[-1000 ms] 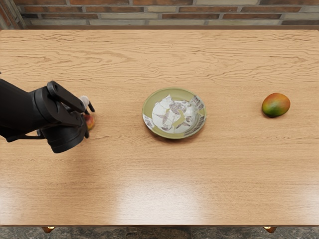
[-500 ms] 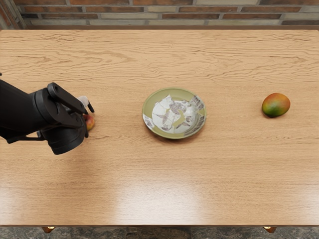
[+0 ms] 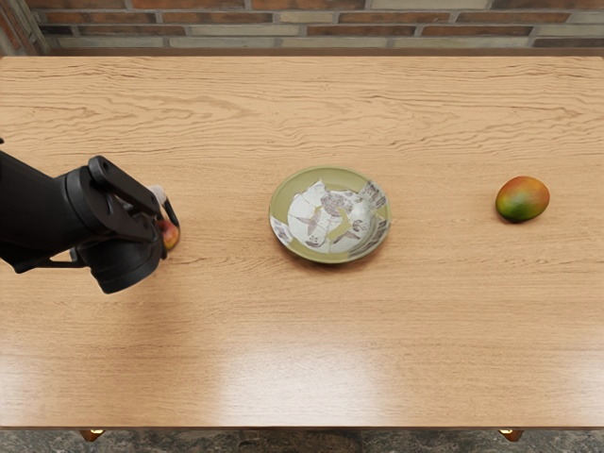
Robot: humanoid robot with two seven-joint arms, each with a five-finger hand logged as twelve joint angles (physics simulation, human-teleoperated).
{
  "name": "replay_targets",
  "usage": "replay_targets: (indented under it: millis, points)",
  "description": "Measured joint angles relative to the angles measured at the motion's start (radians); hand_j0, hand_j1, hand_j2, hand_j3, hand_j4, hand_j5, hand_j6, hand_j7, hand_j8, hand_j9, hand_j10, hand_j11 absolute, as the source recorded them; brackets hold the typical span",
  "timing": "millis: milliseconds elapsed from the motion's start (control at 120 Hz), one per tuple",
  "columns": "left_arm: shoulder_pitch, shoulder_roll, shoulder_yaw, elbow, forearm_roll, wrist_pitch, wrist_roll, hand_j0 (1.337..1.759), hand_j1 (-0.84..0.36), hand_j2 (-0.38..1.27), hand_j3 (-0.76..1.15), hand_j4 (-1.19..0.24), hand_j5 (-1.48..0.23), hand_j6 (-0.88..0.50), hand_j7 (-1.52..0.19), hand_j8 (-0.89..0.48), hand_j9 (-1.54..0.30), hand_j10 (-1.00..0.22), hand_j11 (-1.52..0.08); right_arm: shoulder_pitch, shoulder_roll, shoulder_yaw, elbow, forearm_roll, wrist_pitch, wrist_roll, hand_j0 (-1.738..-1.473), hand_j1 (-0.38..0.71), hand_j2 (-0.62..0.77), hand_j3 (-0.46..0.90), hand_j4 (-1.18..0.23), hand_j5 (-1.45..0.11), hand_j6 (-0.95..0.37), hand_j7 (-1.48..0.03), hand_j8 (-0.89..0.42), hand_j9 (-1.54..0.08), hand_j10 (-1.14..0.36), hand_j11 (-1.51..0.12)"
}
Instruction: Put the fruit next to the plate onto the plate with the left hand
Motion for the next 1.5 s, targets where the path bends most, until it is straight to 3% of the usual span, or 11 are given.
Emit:
replay_targets:
  millis: [83,333,450,658,833,925,975,1100,1225,1450,1500]
  points:
    - [-0.016,0.000,-0.003,-0.003,-0.008,-0.005,0.000,1.653,-0.37,0.35,0.00,-0.54,-1.00,-0.36,-0.99,-0.42,-0.99,-0.73,-0.99,0.000,0.000,0.000,0.000,0.000,0.000,0.000,-1.658,-0.32,0.00,0.00,-0.02,-0.03,-0.02,-0.03,-0.02,-0.03,-0.02,-0.03]
    - [-0.194,0.000,-0.016,-0.020,-0.024,-0.125,0.024,1.653,-0.37,0.40,0.00,-0.58,-1.06,-0.37,-1.06,-0.40,-1.03,-0.77,-1.03,0.000,0.000,0.000,0.000,0.000,0.000,0.000,-1.658,-0.32,0.00,0.00,-0.02,-0.03,-0.02,-0.03,-0.02,-0.03,-0.02,-0.03]
    - [-0.221,0.024,-0.124,-0.014,-0.020,-0.201,0.037,1.654,-0.36,0.45,0.00,-0.64,-1.05,-0.41,-1.05,-0.41,-1.02,-0.76,-1.02,0.000,0.000,0.000,0.000,0.000,0.000,0.000,-1.658,-0.32,0.00,0.00,-0.02,-0.03,-0.02,-0.03,-0.02,-0.03,-0.02,-0.03]
    - [-0.219,0.015,-0.317,0.024,-0.019,-0.249,0.043,1.655,-0.37,0.52,0.00,-0.71,-1.10,-0.41,-1.06,-0.43,-1.03,-0.78,-1.04,0.000,0.000,0.000,0.000,0.000,0.000,0.000,-1.658,-0.32,0.00,0.00,-0.02,-0.03,-0.02,-0.03,-0.02,-0.03,-0.02,-0.03]
    - [-0.202,0.000,-0.402,0.089,-0.015,-0.254,0.038,1.656,-0.39,0.58,0.00,-0.73,-1.12,-0.41,-1.06,-0.42,-1.05,-0.79,-1.05,0.000,0.000,0.000,0.000,0.000,0.000,0.000,-1.658,-0.32,0.00,0.00,-0.02,-0.03,-0.02,-0.03,-0.02,-0.03,-0.02,-0.03]
    - [-0.155,0.000,-0.423,0.137,-0.003,-0.254,0.038,1.656,-0.40,0.60,0.00,-0.75,-1.11,-0.42,-1.06,-0.42,-1.05,-0.79,-1.05,0.000,0.000,0.000,0.000,0.000,0.000,0.000,-1.658,-0.32,0.00,0.00,-0.02,-0.03,-0.02,-0.03,-0.02,-0.03,-0.02,-0.03]
    - [-0.129,0.000,-0.432,0.166,0.005,-0.254,0.040,1.657,-0.42,0.69,0.00,-0.75,-1.11,-0.41,-1.07,-0.41,-1.05,-0.79,-1.05,0.000,0.000,0.000,0.000,0.000,0.000,0.000,-1.658,-0.32,0.00,0.00,-0.02,-0.03,-0.02,-0.03,-0.02,-0.03,-0.02,-0.03]
    - [-0.116,0.000,-0.442,0.203,0.017,-0.249,0.042,1.656,-0.42,0.74,0.00,-0.76,-1.10,-0.46,-1.07,-0.44,-1.05,-0.80,-1.05,0.000,0.000,0.000,0.000,0.000,0.000,0.000,-1.658,-0.32,0.00,0.00,-0.02,-0.03,-0.02,-0.03,-0.02,-0.03,-0.02,-0.03]
    - [-0.103,0.000,-0.448,0.214,0.022,-0.246,0.042,1.656,-0.37,0.64,0.00,-0.77,-1.09,-0.50,-1.07,-0.48,-1.05,-0.79,-1.05,0.000,0.000,0.000,0.000,0.000,0.000,0.000,-1.658,-0.32,0.00,0.00,-0.02,-0.03,-0.02,-0.03,-0.02,-0.03,-0.02,-0.03]
    - [-0.078,0.000,-0.455,0.218,0.021,-0.245,0.044,1.657,-0.39,0.68,0.00,-0.76,-1.06,-0.48,-1.04,-0.51,-1.02,-0.78,-1.02,0.000,0.000,0.000,0.000,0.000,0.000,0.000,-1.658,-0.32,0.00,0.00,-0.02,-0.03,-0.02,-0.03,-0.02,-0.03,-0.02,-0.03]
    - [-0.078,0.000,-0.457,0.218,0.021,-0.244,0.044,1.657,-0.36,0.59,0.00,-0.70,-0.98,-0.48,-0.96,-0.50,-0.94,-0.72,-0.94,0.000,0.000,0.000,0.000,0.000,0.000,0.000,-1.658,-0.32,0.00,0.00,-0.02,-0.03,-0.02,-0.03,-0.02,-0.03,-0.02,-0.03]
